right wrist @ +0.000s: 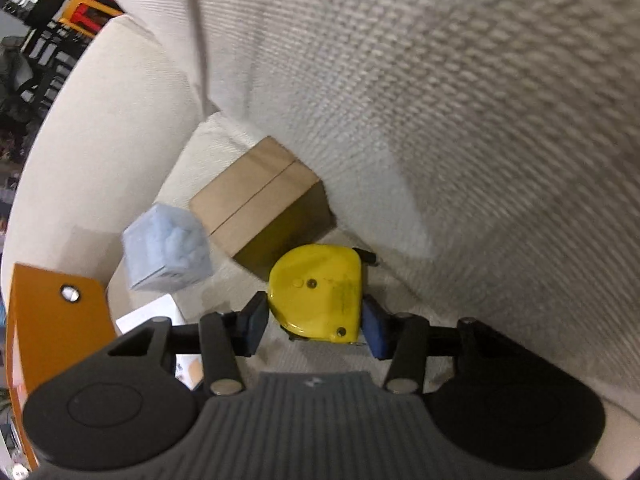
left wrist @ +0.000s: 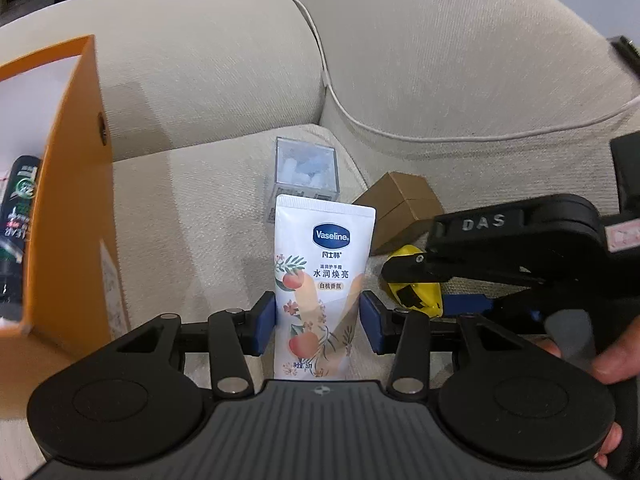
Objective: Organize rigid objects
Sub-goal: 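Hold the Vaseline tube in the left gripper while the right grasps the yellow tape measure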
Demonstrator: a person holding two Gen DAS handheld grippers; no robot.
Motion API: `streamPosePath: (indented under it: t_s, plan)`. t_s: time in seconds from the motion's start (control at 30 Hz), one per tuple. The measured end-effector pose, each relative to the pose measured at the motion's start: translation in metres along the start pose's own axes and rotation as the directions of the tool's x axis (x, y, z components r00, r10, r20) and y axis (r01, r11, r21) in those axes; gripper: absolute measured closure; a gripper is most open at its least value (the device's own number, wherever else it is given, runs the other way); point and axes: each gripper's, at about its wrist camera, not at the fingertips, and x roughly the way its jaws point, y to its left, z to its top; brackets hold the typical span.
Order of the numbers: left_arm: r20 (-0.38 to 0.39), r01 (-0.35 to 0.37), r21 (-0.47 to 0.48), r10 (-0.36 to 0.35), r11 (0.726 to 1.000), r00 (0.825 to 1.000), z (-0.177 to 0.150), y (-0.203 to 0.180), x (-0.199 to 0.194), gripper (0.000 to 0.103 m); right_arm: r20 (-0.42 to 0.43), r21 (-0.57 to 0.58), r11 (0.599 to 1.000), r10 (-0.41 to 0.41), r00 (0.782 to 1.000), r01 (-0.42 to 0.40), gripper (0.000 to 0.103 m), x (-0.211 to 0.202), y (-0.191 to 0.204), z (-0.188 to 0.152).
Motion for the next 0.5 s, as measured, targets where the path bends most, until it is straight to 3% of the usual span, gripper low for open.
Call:
streamPosePath:
  t_s: [0.2, 0.27, 0.5]
  plan:
    - [0.057, 0.008, -0.037, -0.006, 0.999, 0.998, -0.009, 0.007, -0.024, 0.058, 0.037, -0.121, 0.991, 0.059, 0.998, -0.054, 0.054, -0.026, 0.01, -0.019]
    - [0.071, 0.019, -0.055, -0.015, 0.998, 0.997, -0.012, 0.01, -0.03, 0.079, 0.037, -0.142, 0.987, 0.085, 0.996, -0.079, 0.054, -0.031, 0.01, -0.024]
    - [0.109, 0.075, -0.116, -0.062, 0.99, 0.992, -0.028, 0.02, -0.052, 0.083, 0.044, -0.265, 0.955, 0.149, 0.988, -0.133, 0.054, -0.051, 0.025, -0.045]
